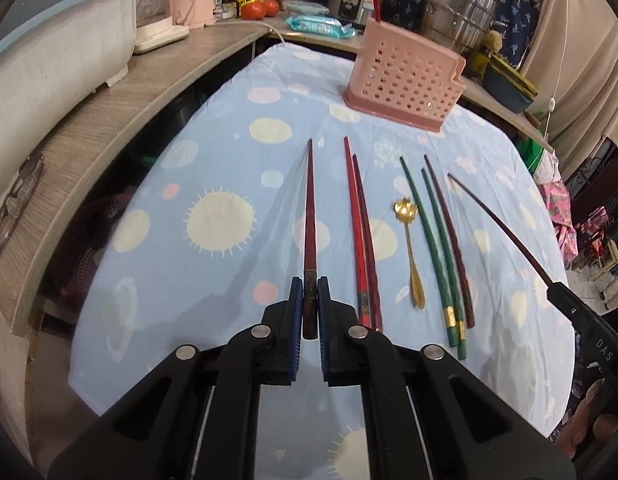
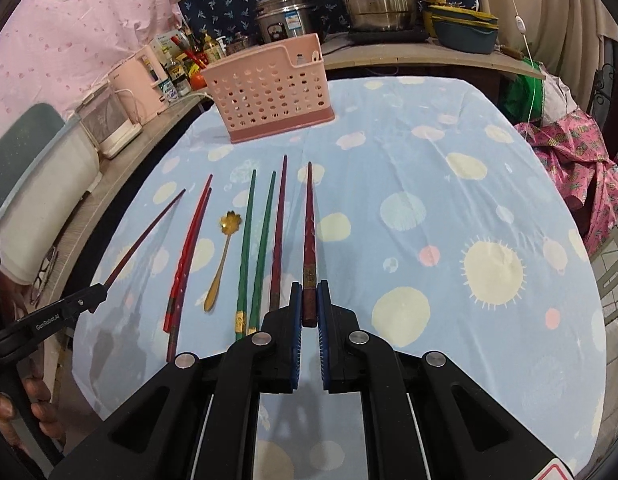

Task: Organize utensils
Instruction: 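Lift both dark-red chopsticks and carry them to the pink holder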

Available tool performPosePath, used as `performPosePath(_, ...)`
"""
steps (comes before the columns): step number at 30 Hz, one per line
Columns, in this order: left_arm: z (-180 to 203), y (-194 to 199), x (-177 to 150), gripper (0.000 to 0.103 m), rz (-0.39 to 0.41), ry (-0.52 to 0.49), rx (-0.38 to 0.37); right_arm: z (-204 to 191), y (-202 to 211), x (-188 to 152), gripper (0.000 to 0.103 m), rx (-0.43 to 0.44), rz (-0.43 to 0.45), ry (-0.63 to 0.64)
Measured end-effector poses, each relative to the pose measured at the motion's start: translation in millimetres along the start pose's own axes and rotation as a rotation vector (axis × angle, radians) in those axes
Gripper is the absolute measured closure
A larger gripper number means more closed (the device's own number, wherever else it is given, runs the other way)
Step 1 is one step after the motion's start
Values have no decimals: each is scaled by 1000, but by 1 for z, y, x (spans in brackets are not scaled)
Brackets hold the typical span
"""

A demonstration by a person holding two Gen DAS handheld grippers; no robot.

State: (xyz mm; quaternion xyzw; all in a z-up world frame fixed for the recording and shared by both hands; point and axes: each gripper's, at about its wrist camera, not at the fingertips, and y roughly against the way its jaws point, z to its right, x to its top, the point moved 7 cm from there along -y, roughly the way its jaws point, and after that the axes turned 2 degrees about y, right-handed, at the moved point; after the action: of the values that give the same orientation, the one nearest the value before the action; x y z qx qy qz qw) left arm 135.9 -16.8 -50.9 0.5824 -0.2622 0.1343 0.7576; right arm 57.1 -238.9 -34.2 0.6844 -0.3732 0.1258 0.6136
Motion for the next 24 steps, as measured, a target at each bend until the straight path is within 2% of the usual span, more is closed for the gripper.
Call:
performPosePath(8,-3,20,33,96,73,15,-20,9,32,47,96,18,113,-44)
performPosePath(24,3,52,117,96,238,-10,-7,-2,46,112,96,50,216,-32)
